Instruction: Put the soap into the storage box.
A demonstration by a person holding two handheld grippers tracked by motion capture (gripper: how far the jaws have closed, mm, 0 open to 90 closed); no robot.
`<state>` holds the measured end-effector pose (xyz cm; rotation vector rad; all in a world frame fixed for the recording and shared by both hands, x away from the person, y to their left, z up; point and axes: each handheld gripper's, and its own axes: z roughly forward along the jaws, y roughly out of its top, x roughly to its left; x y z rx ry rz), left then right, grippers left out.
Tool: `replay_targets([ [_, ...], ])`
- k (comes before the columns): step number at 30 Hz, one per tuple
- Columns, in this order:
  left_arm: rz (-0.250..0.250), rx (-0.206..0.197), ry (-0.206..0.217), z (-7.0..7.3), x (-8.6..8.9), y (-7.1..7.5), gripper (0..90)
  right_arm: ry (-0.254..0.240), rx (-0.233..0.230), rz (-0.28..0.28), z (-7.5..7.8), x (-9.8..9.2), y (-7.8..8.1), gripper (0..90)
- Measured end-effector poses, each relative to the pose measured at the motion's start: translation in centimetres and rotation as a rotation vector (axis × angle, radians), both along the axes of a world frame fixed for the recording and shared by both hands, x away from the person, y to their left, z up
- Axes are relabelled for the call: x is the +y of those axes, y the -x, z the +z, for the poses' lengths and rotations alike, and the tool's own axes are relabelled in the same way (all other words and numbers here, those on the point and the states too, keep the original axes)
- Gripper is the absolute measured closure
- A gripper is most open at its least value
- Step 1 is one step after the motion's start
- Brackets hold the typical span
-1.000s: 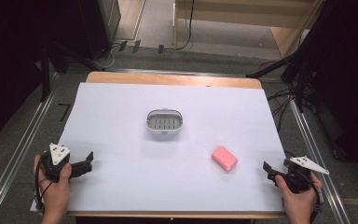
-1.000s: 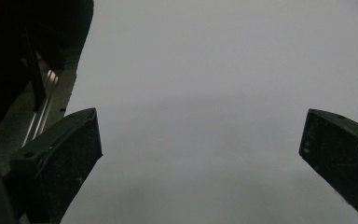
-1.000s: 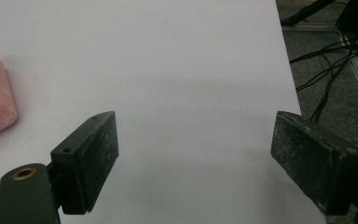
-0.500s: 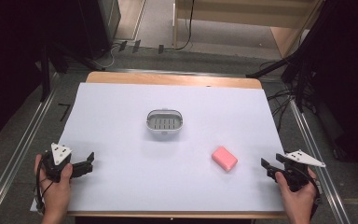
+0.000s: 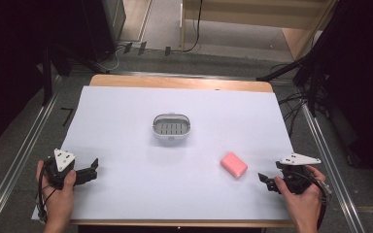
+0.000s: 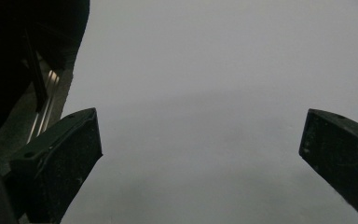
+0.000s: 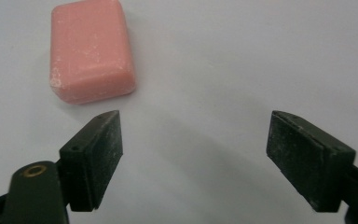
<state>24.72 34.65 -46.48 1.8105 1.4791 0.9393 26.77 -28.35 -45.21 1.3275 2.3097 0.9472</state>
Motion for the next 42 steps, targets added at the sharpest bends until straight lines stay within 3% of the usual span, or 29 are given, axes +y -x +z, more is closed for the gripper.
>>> replay_targets([
  [9,-0.001,0.0,-0.009,0.0,-0.1,0.0,0.0,0.043,0.054,0.081,0.2,2.0,-0.9,16.2],
  [21,-0.007,0.0,-0.03,-0.1,-0.3,0.0,0.0,0.056,0.111,0.149,0.5,4.1,-1.8,13.1],
  [42,-0.008,0.002,-0.033,-0.1,-0.4,0.0,0.0,0.068,0.163,0.164,0.6,7.0,-3.5,12.3],
])
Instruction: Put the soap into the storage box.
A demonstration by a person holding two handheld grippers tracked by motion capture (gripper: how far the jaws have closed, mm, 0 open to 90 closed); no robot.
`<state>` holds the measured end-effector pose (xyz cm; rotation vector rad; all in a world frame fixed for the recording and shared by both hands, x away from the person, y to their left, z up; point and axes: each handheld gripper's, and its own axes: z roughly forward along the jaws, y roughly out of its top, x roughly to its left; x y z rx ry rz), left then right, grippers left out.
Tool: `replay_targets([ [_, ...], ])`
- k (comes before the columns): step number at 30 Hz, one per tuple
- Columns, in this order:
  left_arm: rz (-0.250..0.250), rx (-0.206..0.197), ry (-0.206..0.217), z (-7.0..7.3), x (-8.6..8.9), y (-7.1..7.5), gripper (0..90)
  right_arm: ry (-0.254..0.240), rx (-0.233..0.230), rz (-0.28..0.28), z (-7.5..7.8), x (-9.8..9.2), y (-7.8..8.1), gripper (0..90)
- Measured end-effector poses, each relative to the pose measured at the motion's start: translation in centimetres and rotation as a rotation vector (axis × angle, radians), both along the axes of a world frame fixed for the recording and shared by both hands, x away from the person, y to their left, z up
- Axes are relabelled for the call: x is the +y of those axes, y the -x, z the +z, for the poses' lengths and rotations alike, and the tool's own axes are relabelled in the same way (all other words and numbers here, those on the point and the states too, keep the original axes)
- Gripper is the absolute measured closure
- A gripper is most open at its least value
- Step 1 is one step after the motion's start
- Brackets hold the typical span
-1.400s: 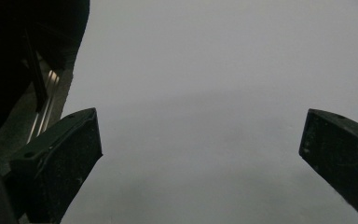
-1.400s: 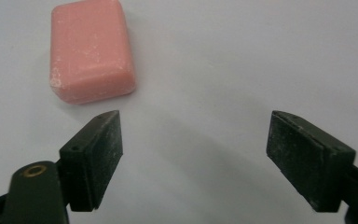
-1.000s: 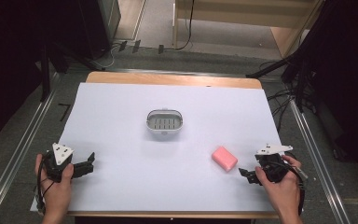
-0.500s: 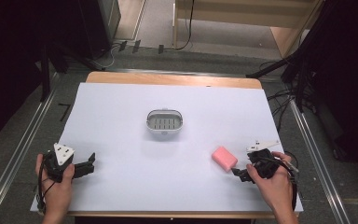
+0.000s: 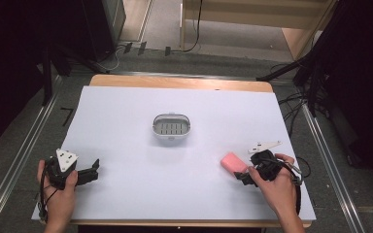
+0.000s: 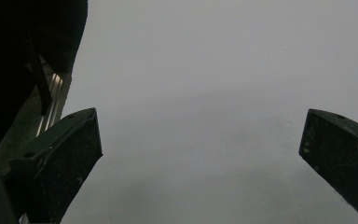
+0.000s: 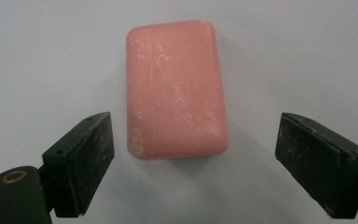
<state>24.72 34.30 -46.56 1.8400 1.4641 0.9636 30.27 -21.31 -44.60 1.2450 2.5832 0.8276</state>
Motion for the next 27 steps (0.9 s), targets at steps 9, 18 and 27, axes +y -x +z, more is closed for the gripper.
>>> replay_targets([
  [9,0.0,0.0,0.001,0.0,0.0,0.0,0.0,0.008,0.017,-0.01,-0.2,0.8,-0.8,12.9],
  [18,-0.001,0.0,0.001,0.0,0.0,0.0,0.0,0.021,0.04,-0.031,-0.5,1.4,-1.3,17.5],
  [27,-0.001,0.0,0.0,0.0,0.0,0.0,0.0,0.026,0.063,-0.025,-0.9,1.9,-1.6,23.2],
])
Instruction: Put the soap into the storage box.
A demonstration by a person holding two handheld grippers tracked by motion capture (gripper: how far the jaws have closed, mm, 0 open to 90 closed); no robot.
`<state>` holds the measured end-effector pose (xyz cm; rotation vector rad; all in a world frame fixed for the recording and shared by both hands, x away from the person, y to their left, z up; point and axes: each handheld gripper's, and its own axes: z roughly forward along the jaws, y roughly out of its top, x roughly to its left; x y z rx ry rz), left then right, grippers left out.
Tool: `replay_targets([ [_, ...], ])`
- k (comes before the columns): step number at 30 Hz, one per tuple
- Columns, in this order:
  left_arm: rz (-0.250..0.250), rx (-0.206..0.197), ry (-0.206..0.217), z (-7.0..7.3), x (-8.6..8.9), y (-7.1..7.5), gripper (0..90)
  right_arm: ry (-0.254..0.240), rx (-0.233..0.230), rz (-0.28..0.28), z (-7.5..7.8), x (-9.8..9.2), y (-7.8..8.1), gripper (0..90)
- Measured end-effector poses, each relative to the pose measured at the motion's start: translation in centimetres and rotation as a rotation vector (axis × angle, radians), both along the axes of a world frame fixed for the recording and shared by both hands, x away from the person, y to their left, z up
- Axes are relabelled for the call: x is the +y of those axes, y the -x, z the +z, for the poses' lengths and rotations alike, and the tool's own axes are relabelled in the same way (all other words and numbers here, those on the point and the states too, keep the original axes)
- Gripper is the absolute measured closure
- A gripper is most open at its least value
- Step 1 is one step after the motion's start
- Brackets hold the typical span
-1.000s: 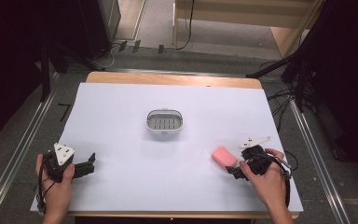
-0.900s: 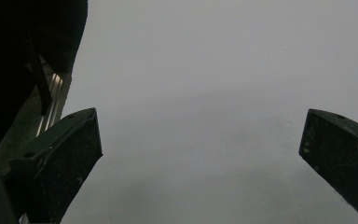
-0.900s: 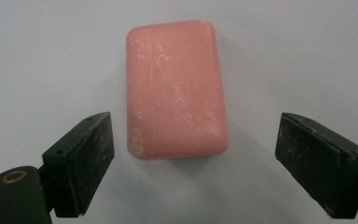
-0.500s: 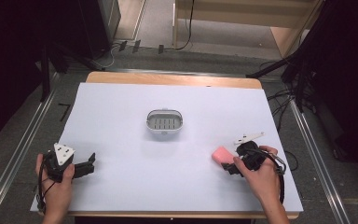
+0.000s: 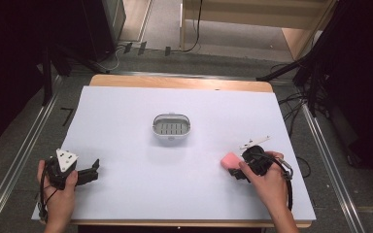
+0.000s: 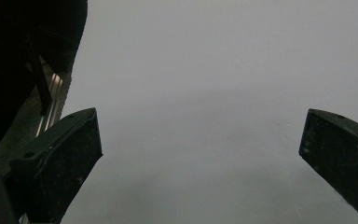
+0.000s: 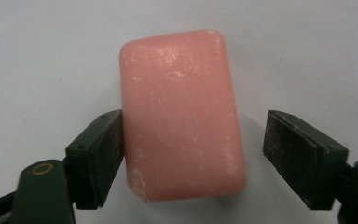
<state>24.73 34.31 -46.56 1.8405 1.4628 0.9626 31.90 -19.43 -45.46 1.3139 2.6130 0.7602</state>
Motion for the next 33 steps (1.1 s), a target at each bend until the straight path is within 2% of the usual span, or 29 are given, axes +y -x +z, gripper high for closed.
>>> replay_targets([
  [7,0.0,0.0,0.002,0.0,0.0,0.0,0.0,-0.004,0.024,0.02,-0.3,0.7,-0.3,33.7],
  [11,0.0,0.0,0.002,0.0,0.0,0.0,0.0,0.004,0.019,0.016,-0.3,1.0,-0.4,37.2],
  [14,0.001,-0.001,0.002,0.0,0.0,0.0,0.0,0.013,0.022,0.018,-0.3,1.1,-0.4,37.4],
  [21,0.001,-0.001,0.003,0.0,0.0,0.0,0.0,0.069,0.01,0.041,-0.3,1.6,-0.4,38.2],
  [25,0.001,-0.002,0.003,0.0,0.0,0.0,0.0,0.078,0.02,0.047,-0.2,1.7,-0.5,38.4],
  [30,0.002,0.0,0.004,0.0,0.1,0.0,0.0,0.069,0.016,0.062,-0.2,1.5,-0.5,38.5],
  [33,0.001,0.0,0.004,0.0,0.1,0.0,0.0,0.085,0.005,0.083,-0.1,1.4,-0.5,38.6],
])
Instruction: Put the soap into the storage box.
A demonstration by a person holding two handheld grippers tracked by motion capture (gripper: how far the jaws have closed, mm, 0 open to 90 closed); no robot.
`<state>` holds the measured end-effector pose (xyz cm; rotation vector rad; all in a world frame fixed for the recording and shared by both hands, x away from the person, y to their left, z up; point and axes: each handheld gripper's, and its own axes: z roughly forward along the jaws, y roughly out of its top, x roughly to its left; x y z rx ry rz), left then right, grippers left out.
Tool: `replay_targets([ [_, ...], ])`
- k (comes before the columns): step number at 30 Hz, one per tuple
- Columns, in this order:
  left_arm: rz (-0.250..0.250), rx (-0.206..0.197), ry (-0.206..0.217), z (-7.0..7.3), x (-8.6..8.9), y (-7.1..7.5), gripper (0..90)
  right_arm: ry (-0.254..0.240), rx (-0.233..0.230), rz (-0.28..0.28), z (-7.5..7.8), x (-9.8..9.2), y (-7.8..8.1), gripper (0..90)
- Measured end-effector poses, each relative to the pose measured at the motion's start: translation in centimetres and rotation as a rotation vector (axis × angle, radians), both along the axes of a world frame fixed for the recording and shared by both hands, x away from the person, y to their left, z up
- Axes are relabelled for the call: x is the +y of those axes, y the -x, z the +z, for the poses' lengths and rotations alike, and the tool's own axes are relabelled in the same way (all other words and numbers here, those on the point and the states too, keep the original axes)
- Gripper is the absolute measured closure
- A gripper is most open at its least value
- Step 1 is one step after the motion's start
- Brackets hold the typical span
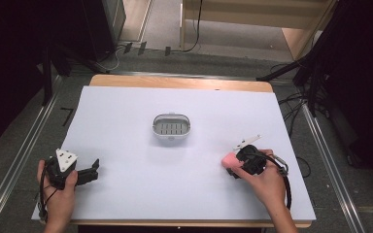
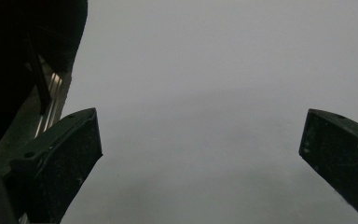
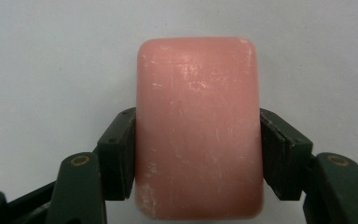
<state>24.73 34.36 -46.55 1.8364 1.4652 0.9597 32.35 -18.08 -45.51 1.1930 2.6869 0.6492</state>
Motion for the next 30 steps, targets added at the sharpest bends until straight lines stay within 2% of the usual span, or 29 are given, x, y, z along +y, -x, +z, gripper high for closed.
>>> replay_targets([
  [3,0.001,-0.002,0.0,0.0,0.0,0.0,0.0,0.005,-0.012,0.013,0.2,-0.1,0.0,38.7],
  [7,0.0,0.0,0.0,0.0,0.0,0.0,0.0,-0.021,-0.024,0.025,1.1,-0.4,-0.1,38.7],
  [11,0.0,0.0,0.0,0.0,0.0,0.0,0.0,-0.013,-0.048,0.053,1.9,-0.3,-0.2,38.7],
  [14,0.0,0.0,0.001,0.0,0.0,0.0,0.0,-0.025,-0.054,0.071,2.2,-0.1,-0.5,38.7],
  [17,0.0,0.0,0.0,0.0,0.0,0.0,0.0,-0.016,-0.069,0.091,2.4,0.1,-0.7,38.7],
  [19,0.0,-0.001,0.001,0.0,0.0,0.0,0.0,-0.002,-0.084,0.128,2.6,0.4,-1.1,38.7],
  [30,0.001,-0.002,0.0,0.0,0.0,0.0,0.0,-0.02,-0.087,0.167,3.3,1.0,-2.1,38.7],
])
